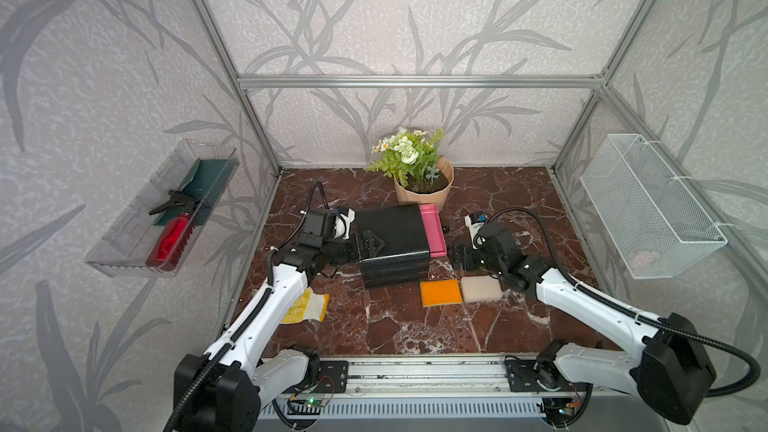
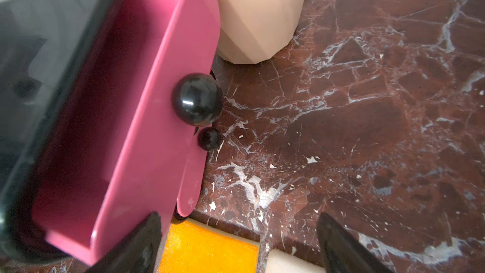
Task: Take the sponge out of the drawer
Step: Close the drawer of the storage box.
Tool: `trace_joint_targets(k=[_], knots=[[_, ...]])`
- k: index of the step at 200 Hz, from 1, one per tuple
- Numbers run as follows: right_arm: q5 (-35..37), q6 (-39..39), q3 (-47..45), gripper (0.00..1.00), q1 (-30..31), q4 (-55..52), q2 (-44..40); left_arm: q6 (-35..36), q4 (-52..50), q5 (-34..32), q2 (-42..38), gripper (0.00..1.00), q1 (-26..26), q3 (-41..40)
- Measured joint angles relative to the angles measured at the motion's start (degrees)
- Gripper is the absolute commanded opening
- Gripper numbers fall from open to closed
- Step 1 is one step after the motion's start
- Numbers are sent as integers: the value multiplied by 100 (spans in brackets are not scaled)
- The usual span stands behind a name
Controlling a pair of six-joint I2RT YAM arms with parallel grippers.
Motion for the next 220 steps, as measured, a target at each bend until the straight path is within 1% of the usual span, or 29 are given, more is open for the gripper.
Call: trace_joint_targets(k=[54,67,105,185,220], knots=[[-26,72,114,91,542,358,645,-46,76,72,87,94,22,-9],[61,96,127,91,634,376,741,-66,131,101,146,94,24,-9],[269,179,326,91,651,404,979,-92,295,125,345,93,76,17],[658,197,1093,91,693,328,1797,-114,522,26,935,92,315,428],[732,197,1375,91,691,289,2074,-140,675,-63,975,92,389,431]])
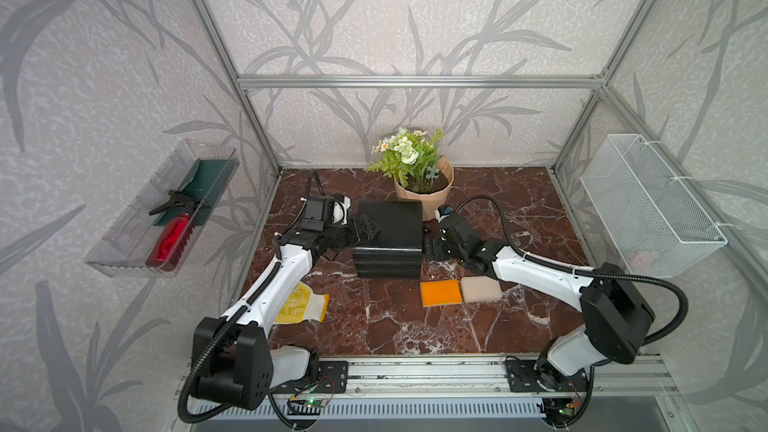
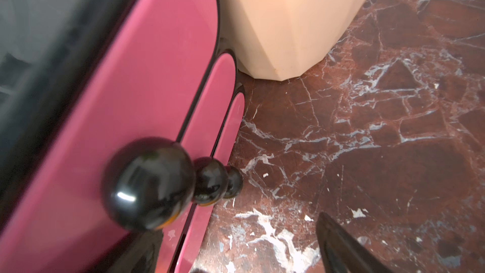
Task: Take the sponge out of the drawer
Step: Close the drawer of the storage box, then open the drawer in the storage box.
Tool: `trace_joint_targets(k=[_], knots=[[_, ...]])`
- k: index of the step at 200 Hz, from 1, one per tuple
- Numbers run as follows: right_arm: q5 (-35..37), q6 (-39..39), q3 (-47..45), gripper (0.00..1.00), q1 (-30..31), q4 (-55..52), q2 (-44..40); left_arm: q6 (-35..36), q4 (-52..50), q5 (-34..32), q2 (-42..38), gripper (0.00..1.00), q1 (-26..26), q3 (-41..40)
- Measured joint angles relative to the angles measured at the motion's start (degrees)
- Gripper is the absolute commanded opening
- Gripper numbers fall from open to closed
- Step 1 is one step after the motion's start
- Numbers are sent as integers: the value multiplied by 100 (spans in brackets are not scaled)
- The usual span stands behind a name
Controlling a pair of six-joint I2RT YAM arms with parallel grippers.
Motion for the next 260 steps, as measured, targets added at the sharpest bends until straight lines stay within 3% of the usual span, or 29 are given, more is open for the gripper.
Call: trace_joint_targets(k=[97,160,190,221,260], knots=[[22,-87,737,91,-2,-184,612,2,22,-284,-125,92,168,-2],[-81,-240,483,93,9,-155,282,166,-144,-302,-568,92,214,26],[-621,-254,74,93,-190,22,-555,439,-625,-551,-999,92,129,466],[-1440,-2,-507,93,-927,507,-1392,752,-1169,-772,-1158,90,-76,1375],[-2614,457,-1003,90,-1504,1040,-1285,1156,-1528,-916,-955,90,-826,1762]])
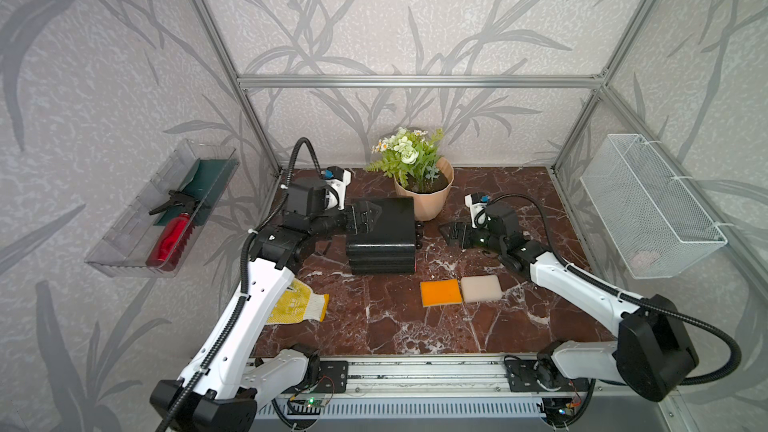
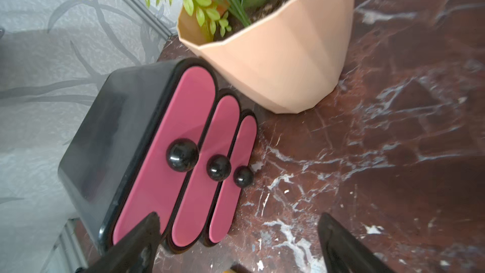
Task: Take the sponge out of the drawer
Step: Open the drawer in the storage box.
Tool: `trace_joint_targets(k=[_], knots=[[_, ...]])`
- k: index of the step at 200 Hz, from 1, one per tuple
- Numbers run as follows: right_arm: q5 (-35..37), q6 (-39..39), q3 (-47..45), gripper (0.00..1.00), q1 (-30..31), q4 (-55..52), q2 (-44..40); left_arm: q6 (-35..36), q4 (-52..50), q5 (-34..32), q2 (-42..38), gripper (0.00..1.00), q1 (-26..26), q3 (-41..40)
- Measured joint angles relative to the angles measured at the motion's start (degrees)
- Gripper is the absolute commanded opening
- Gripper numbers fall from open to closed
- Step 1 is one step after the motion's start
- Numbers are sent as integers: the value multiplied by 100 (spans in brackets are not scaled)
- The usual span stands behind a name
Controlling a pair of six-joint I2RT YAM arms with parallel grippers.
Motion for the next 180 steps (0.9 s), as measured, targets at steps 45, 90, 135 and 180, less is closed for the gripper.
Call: trace_joint_targets(k=[45,90,135,180], knots=[[-1290,726,-157,86,-105,1071,870,249,90,-175,444,88,-251,-354],[-1851,1220,-197,81,-153,2015,1606,391,439,-118,494,88,-251,-887],[-2184,1652,-199,75,-160,2903,2352,400,573,-46,588,86,-251,-920],[-2347,2004,-199,65,-160,3689,2806,398,675,17,647,86,-251,-920]])
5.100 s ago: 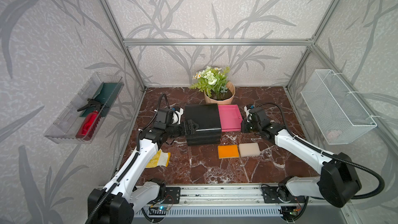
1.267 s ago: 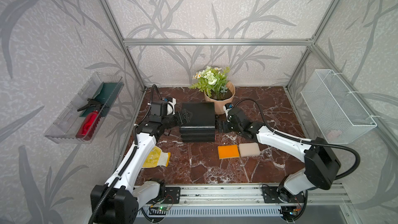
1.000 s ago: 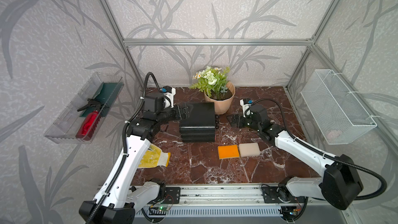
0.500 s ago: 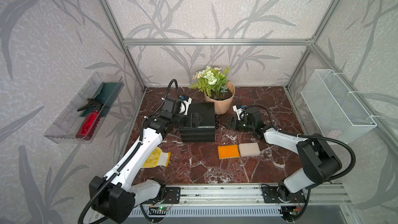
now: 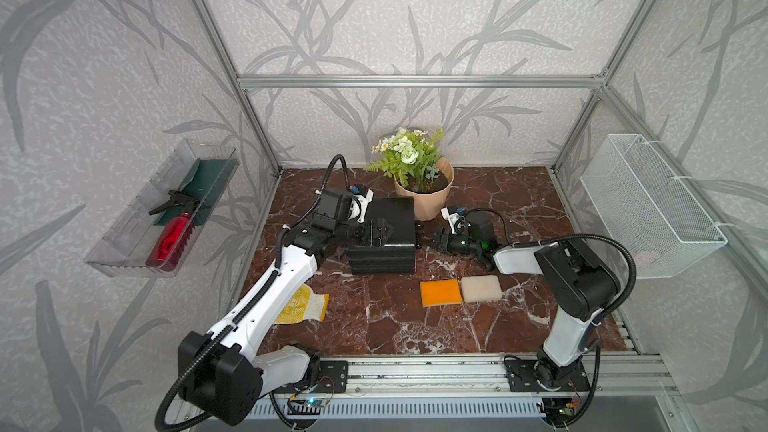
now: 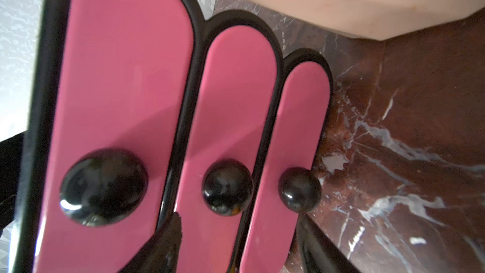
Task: Take the sponge out of the drawer
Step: Open the drawer in the storage box.
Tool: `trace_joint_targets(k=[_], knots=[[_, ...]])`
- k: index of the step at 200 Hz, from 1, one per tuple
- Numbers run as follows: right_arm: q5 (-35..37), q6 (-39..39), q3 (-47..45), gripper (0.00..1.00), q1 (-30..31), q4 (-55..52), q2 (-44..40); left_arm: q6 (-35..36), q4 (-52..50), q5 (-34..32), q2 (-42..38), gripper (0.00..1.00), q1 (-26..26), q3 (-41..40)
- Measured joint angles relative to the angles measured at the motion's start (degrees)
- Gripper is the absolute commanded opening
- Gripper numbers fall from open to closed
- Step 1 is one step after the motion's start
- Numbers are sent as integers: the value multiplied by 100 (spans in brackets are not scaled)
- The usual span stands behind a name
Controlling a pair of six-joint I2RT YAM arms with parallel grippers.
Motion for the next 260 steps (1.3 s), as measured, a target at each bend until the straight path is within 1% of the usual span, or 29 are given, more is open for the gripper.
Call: trace_joint_targets(k=[35,56,105,125,141,173,190,204,216,260], knots=[[-72,245,7,62,0,476,317,2,59,9,39,86,0,0],[-120,404,7,56,0,798,492,4,107,15,68,86,2,0],[-313,890,15,51,0,1749,885,46,289,44,181,85,24,7],[-321,979,24,48,0,1862,922,46,295,44,186,85,28,7],[-332,1034,44,43,0,1912,942,50,323,44,203,85,28,9],[-363,1123,50,42,2,2103,1003,94,396,46,267,85,31,22],[-367,1156,52,40,2,2166,1027,105,407,46,304,85,33,48],[-400,1182,72,34,2,2205,1040,107,420,44,315,86,33,52],[-424,1189,101,31,2,2214,1047,109,431,44,319,86,33,52],[-435,1231,120,24,2,2277,1093,116,442,50,339,86,55,63]])
